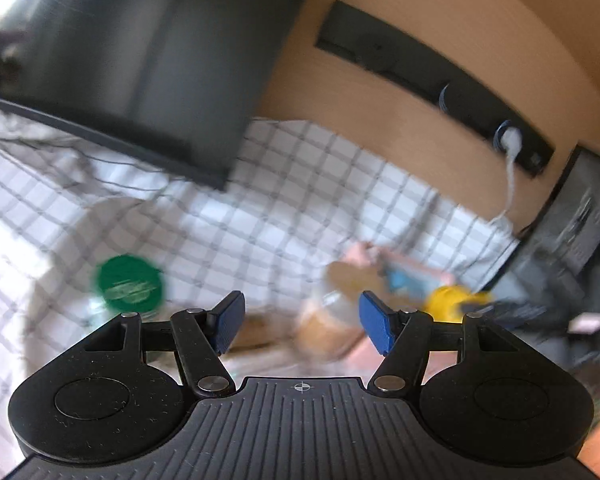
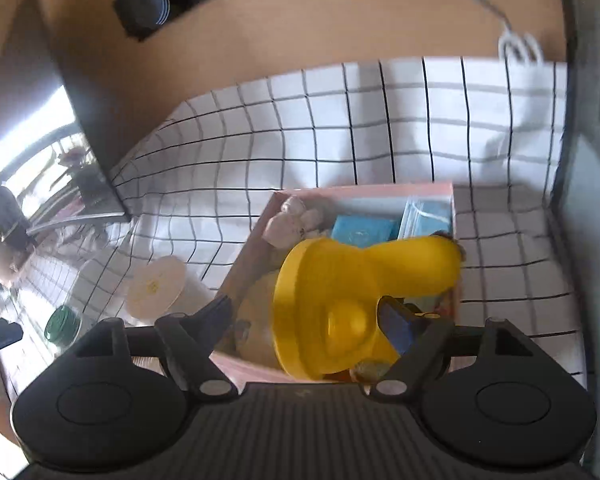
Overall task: Organize soft objects
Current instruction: 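Move both tools back over the remaining items on the table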
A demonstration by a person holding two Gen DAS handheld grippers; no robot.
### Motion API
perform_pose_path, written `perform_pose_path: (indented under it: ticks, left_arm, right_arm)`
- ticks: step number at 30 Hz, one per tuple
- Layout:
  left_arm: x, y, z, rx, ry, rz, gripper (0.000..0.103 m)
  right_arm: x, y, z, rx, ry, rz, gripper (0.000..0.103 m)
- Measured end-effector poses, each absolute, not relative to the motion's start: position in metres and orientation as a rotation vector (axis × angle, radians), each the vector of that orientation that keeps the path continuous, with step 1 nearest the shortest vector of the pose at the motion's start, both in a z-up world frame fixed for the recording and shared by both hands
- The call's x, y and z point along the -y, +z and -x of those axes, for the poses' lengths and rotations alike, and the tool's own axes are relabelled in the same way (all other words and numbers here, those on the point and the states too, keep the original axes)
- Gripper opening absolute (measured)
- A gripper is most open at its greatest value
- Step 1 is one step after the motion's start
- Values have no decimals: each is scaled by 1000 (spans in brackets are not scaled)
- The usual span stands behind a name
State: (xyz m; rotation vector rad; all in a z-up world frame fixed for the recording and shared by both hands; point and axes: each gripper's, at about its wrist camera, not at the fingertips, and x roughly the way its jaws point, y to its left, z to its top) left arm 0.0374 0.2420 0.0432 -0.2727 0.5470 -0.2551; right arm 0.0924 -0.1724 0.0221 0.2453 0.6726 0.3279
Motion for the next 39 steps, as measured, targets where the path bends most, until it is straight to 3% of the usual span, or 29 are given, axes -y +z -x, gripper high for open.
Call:
perform_pose_path:
  ticks: [10,13,16,17,18,19,20,24,26,31,35,37,39]
  left_arm:
    - [-277,-18,-22,-701,-186,330,68]
    - [-278,-16,-22,-704,-192,325,68]
    - [-276,-18,-20,-715,-183,327,68]
    - [-276,-19,-19,-721,-186,325,68]
    - [-275,-19,-17,-725,-188,320,68]
    - [-275,-19,-14,-729,-192,311,68]
    - [-275,-18,-13,-730,-194,308,68]
    - [-284,-15,-4,-708,-181,345,68]
    - [-288,-14,-3,-701,-171,365,68]
    - [-286,-18,-5,-732,-170,368,68]
    - [-282,-17,-6,-743,-178,344,68]
    - [-280,-11,-11,-737,-191,331,68]
    - [-277,1,-18,-713,-208,296,68]
  right_arm:
    - [120,28,-50,-595,295,-76,81]
    - [134,38,-75,-509,141,-43,83]
    - [158,28,-137,-629,40,-89,83]
    - [164,21,-156,-712,34,-109,77]
    - [169,16,-168,-775,33,-129,54]
    - [173,14,-175,-810,54,-157,45]
    - [175,17,-176,-809,67,-166,44]
    - [173,54,-161,-729,108,-134,21]
    - [171,63,-161,-728,136,-150,16]
    - [162,24,-179,-814,151,-171,17]
    - [157,45,-168,-784,203,-121,18]
    - [150,68,-157,-747,240,-72,29]
    - [141,105,-144,-668,292,-36,66]
